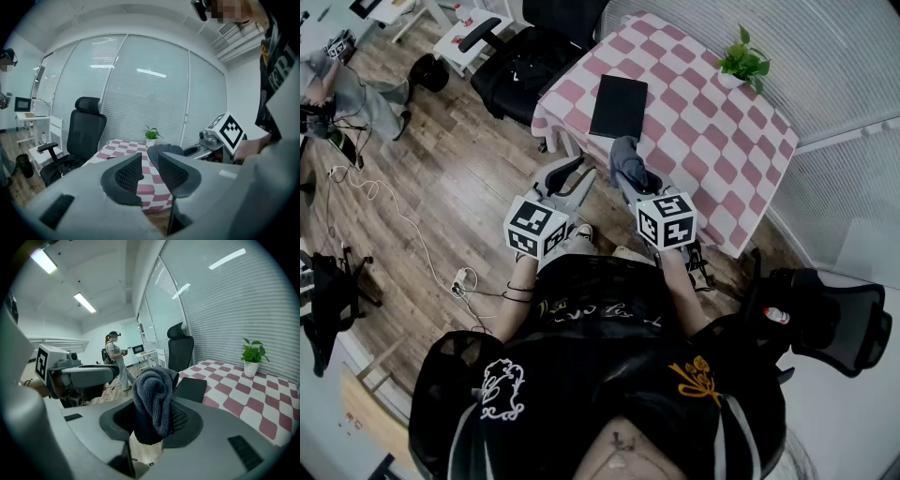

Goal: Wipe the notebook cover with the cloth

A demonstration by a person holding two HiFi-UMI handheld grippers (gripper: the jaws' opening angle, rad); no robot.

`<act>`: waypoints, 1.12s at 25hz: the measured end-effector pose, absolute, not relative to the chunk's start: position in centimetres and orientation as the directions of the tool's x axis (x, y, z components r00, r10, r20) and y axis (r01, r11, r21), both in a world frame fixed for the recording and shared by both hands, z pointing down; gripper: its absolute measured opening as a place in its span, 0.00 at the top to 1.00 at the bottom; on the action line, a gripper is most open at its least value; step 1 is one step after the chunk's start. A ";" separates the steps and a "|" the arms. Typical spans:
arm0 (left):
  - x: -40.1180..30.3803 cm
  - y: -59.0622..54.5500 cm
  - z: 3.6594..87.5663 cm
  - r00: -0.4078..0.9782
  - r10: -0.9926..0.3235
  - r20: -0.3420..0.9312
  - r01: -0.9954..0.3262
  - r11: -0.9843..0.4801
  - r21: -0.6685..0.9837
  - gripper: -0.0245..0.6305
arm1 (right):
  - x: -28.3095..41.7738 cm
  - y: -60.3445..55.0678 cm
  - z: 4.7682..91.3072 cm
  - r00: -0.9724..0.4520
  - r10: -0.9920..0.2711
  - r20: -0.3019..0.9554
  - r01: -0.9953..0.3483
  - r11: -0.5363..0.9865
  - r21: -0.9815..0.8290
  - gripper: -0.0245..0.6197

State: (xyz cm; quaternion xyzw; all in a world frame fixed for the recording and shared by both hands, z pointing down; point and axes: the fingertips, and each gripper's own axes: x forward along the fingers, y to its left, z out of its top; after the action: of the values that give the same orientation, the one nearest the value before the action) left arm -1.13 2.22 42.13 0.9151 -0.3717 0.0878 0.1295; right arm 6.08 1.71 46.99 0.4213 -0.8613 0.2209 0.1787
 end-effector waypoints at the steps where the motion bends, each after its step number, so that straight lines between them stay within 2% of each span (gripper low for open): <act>1: -0.8 2.2 42.1 0.713 -0.656 0.248 -0.698 -0.695 0.170 0.78 | 6.4 1.6 46.9 -0.575 -0.652 0.494 -0.808 0.546 -0.220 0.79; 9: -1.0 1.1 42.4 0.730 -0.636 0.251 -0.679 -0.717 0.157 0.78 | 6.3 0.6 47.2 -0.557 -0.680 0.477 -0.826 0.515 -0.230 0.79; 28: -3.2 -2.0 44.1 0.765 -0.575 0.291 -0.635 -0.748 0.192 0.78 | 5.2 -2.1 49.0 -0.485 -0.686 0.542 -0.873 0.420 -0.249 0.79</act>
State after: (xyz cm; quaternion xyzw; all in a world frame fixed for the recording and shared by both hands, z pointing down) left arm -3.15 -1.99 44.14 0.9287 -0.3257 0.1071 0.1412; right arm 5.17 -2.10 49.01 0.4736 -0.8228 0.2560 0.1821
